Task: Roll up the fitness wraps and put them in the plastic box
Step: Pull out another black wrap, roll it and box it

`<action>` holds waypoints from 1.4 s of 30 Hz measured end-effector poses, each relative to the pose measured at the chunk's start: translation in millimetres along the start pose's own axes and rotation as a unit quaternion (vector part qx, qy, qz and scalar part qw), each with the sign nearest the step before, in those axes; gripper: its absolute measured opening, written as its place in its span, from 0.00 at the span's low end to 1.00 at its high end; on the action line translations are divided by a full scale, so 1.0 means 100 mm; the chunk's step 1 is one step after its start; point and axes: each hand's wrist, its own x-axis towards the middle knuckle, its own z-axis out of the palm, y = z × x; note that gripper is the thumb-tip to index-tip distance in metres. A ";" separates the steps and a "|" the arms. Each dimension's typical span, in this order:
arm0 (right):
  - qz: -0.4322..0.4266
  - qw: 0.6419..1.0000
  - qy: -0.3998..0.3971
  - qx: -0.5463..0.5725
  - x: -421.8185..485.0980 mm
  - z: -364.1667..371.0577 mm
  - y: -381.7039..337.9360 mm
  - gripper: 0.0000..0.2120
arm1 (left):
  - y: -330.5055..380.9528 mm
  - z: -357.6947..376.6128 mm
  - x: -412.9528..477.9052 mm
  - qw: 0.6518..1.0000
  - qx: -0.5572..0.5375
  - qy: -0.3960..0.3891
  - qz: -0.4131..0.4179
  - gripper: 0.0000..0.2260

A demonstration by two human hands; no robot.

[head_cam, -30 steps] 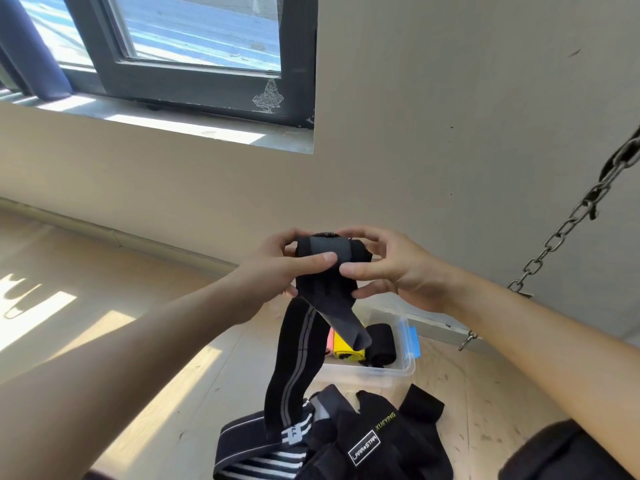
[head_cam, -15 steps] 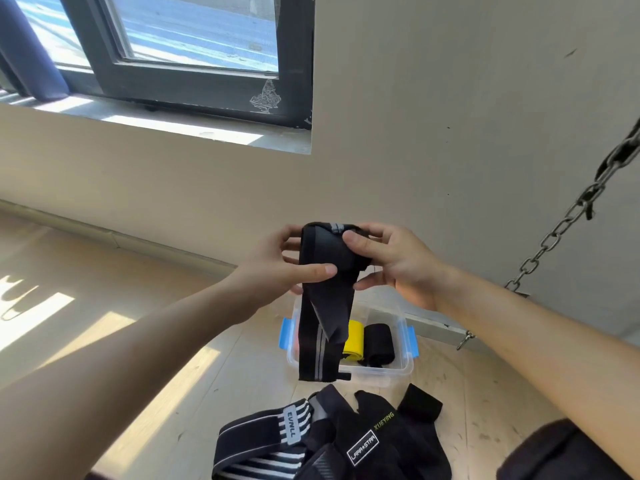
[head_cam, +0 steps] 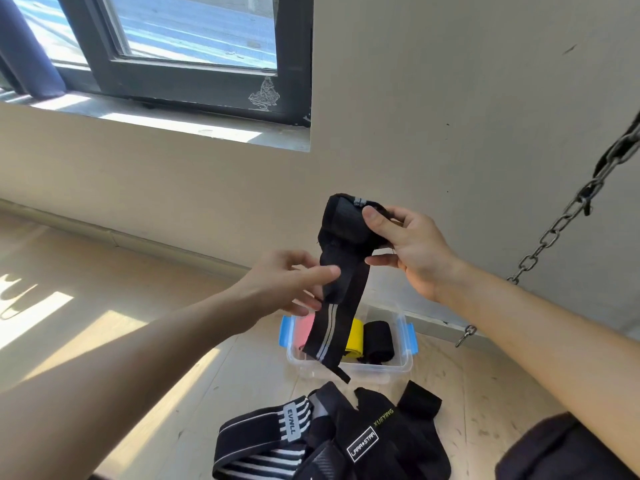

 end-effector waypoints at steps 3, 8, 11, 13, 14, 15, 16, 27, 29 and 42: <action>-0.003 1.000 -0.008 0.009 -0.01 0.01 0.01 0.14 | 0.00 0.06 0.03 0.999 0.009 0.040 -0.017 0.18; -0.005 1.000 -0.003 0.005 0.01 -0.03 0.01 0.15 | -0.05 -0.03 0.06 1.000 -0.014 -0.018 0.010 0.08; -0.002 1.000 -0.003 0.007 0.03 -0.07 0.01 0.16 | -0.07 -0.10 0.04 0.997 -0.025 -0.058 0.039 0.07; 0.000 1.000 -0.010 0.008 0.04 -0.08 0.02 0.16 | -0.08 -0.11 0.05 0.998 -0.005 -0.050 0.047 0.06; -0.001 1.000 -0.016 0.010 0.04 -0.08 0.01 0.16 | -0.08 -0.12 0.05 0.998 0.017 -0.039 0.047 0.06; -0.001 1.000 -0.022 0.012 0.03 -0.08 0.00 0.17 | -0.07 -0.12 0.05 0.998 0.041 -0.025 0.043 0.08; -0.002 0.999 -0.029 0.013 0.03 -0.08 -0.01 0.17 | -0.05 -0.11 0.04 0.998 0.058 -0.012 0.039 0.12; -0.011 0.990 -0.137 0.015 -0.09 -0.01 -0.02 0.19 | 0.05 -0.18 0.04 0.989 -0.132 0.021 0.055 0.24; -0.018 0.988 -0.154 0.010 -0.11 0.02 -0.01 0.19 | 0.06 -0.17 0.03 0.992 -0.108 -0.031 0.063 0.25; -0.003 0.980 -0.189 -0.055 -0.11 0.03 0.00 0.24 | 0.01 -0.21 0.03 0.987 -0.128 -0.039 0.088 0.21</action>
